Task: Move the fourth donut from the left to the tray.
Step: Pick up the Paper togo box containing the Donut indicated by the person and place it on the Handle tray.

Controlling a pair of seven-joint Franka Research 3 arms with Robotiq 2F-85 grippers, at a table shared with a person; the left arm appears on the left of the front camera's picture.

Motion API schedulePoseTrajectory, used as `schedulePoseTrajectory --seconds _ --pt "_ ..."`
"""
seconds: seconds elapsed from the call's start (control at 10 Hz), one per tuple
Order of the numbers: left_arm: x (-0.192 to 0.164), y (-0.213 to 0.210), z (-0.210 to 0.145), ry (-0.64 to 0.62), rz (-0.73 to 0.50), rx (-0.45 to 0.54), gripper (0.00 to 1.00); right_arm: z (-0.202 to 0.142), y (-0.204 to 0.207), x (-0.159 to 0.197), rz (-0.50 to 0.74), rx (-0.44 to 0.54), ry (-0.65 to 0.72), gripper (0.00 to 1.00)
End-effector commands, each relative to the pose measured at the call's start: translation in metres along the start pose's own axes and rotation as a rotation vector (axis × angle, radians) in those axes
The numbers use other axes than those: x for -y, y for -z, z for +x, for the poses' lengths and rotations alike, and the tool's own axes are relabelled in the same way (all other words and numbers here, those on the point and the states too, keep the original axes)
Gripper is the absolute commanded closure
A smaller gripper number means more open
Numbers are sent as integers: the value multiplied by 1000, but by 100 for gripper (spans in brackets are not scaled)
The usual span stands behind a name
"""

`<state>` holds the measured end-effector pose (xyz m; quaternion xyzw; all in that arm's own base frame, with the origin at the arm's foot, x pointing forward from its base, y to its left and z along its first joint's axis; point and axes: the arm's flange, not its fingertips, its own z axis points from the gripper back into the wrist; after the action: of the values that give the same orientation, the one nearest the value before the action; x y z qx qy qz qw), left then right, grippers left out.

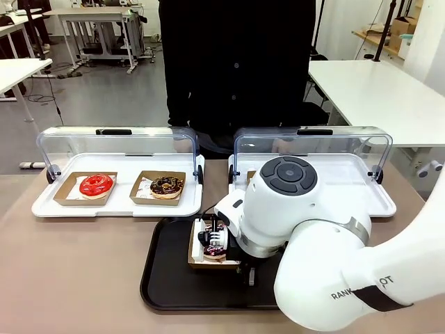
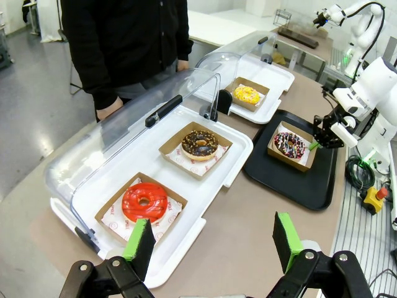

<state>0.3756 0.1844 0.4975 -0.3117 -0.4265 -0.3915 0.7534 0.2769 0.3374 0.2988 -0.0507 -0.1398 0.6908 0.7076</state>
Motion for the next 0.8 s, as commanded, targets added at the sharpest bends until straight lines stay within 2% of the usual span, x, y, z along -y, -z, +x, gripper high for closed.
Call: schedulePoseTrajectory --seconds 0.0,0.1,0.2,0.3,0.4,0.5,0.6,0.7 --pt "-1 1 0 22 -2 25 0 -66 -7 -48 -18 16 15 98" --pt "-1 1 0 22 -2 25 0 -66 -9 -48 -24 18 15 71" --pt "-1 1 0 22 -2 25 0 -66 -13 -50 -35 12 17 39" --pt "-1 1 0 22 -2 25 0 -65 -20 -49 -32 10 20 13" --pt "-1 1 0 22 -2 25 0 -64 -31 -48 -28 2 42 0" --pt "-1 1 0 22 -2 25 0 -63 -44 -46 -32 -9 50 0" --pt "-1 1 0 22 -2 25 0 -60 -58 -45 -19 -13 67 16" --pt "-1 1 0 22 -2 25 0 -57 -71 -43 -21 -7 66 7"
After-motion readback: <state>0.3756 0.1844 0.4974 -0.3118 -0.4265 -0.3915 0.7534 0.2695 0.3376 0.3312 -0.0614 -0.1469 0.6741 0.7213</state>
